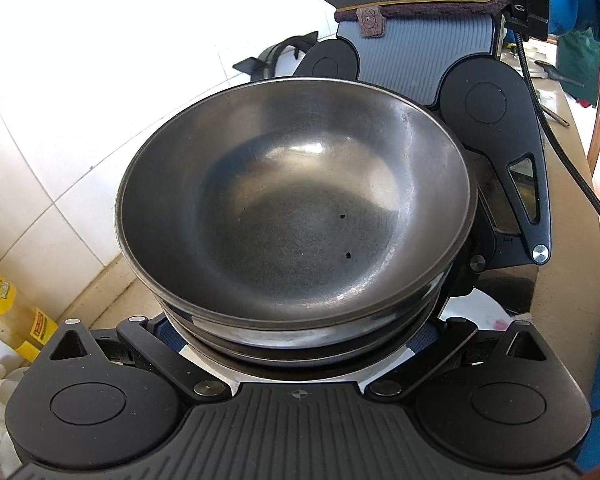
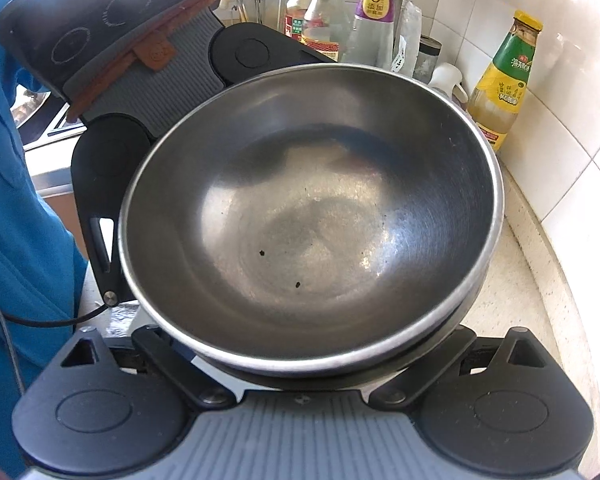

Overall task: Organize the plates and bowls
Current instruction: 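Carry the bowl stack with both grippers toward the stacked floral plates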

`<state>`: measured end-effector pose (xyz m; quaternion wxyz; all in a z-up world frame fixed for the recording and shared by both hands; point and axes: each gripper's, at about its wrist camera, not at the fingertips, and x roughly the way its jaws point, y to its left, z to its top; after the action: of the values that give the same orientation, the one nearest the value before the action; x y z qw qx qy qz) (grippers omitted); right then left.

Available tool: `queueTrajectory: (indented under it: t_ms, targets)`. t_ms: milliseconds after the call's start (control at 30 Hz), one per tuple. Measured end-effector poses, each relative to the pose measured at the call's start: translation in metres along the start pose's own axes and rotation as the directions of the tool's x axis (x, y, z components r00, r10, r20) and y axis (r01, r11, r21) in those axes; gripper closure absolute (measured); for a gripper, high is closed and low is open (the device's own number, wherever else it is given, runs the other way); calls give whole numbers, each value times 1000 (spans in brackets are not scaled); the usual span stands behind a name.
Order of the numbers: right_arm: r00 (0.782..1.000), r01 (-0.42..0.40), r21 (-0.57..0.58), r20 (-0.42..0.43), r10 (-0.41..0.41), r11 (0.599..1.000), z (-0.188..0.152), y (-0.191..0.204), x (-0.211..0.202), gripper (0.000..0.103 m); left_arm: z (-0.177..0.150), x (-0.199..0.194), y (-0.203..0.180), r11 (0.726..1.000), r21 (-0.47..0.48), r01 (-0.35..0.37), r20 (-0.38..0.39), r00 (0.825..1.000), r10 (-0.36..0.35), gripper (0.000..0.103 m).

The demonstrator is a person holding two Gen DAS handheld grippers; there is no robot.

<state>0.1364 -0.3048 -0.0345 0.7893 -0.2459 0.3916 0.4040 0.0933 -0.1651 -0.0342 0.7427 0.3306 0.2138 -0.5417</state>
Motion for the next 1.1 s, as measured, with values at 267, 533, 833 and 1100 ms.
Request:
queueTrajectory:
  t_ms: [267, 533, 833, 1100]
  targets:
    - [1000, 14, 31, -11, -13, 999, -6, 23, -6, 7, 2, -6, -19, 1000, 26, -7, -7, 1000, 7, 1]
    - [999, 41, 66, -33, -38, 997, -2, 38, -3, 9, 0, -16, -30, 998, 56, 4, 2, 1000, -4, 1]
    - [996, 76, 151, -59, -68, 986, 4, 57, 5, 11, -10, -22, -32, 993, 106, 42, 15, 999, -44, 0]
    - [993, 104, 238, -85, -86, 966, 2, 64, 20, 13, -18, -12, -27, 991, 112, 79, 1, 997, -80, 1]
